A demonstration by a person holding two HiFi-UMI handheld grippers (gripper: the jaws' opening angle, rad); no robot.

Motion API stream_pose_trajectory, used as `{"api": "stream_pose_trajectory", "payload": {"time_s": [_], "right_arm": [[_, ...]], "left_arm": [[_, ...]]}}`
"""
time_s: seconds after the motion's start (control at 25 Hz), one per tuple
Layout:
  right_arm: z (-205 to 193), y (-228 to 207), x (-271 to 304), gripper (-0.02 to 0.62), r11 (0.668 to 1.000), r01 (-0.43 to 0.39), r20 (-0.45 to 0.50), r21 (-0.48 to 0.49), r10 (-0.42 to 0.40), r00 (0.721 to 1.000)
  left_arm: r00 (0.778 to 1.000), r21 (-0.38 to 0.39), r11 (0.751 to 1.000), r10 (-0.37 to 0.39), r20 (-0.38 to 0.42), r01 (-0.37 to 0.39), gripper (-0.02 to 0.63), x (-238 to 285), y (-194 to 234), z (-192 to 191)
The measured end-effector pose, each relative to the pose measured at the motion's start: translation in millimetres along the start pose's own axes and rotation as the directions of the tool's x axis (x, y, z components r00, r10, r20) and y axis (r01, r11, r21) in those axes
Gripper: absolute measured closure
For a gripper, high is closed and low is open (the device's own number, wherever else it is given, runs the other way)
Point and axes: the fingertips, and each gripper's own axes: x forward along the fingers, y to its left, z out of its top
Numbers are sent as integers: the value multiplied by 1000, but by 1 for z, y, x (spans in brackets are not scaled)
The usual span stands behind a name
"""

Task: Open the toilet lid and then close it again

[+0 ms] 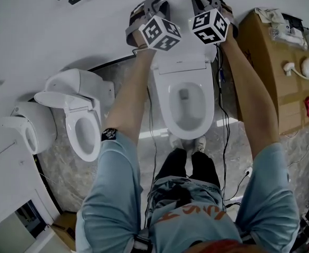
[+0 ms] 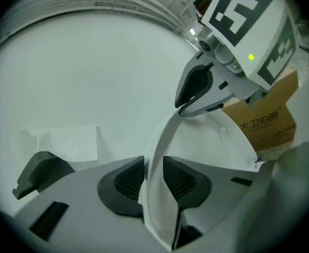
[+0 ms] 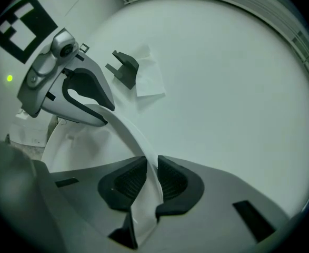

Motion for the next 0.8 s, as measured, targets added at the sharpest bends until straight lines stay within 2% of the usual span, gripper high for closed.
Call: {"api": "stream_pose_trajectory", "payload": {"time_s": [0.08, 0.16, 0.2, 0.32, 0.52, 0.64, 0.8], "right_arm": [[0, 3, 0, 510, 1000, -3, 5, 17, 3, 1000], [2, 6, -1, 459, 1000, -11, 18, 29, 11, 1000], [4, 7, -3, 448, 999, -15, 26, 38, 14, 1000], [4, 11, -14, 417, 996, -32, 46, 78, 28, 999], [9, 7, -62, 417, 994, -15, 145, 108, -1, 989], [-11, 32, -97, 420, 996, -57, 175, 76, 43, 984], [-55, 82, -131, 422, 989, -128, 156, 75, 115, 981]], "left_arm": [[999, -25, 999, -33, -6, 33, 470, 0, -3, -1], [995, -46, 994, -95, -2, 95, 360, -2, -9, 0], [992, -61, 991, -123, 3, 123, 325, -5, -12, 1], [988, -73, 985, -157, -5, 156, 314, -18, -18, -3], [994, -51, 993, -104, 20, 105, 311, -60, -21, -9], [993, -53, 992, -110, 35, 112, 311, -92, -52, -23], [985, -49, 984, -174, -2, 174, 311, -125, -121, -56]]}}
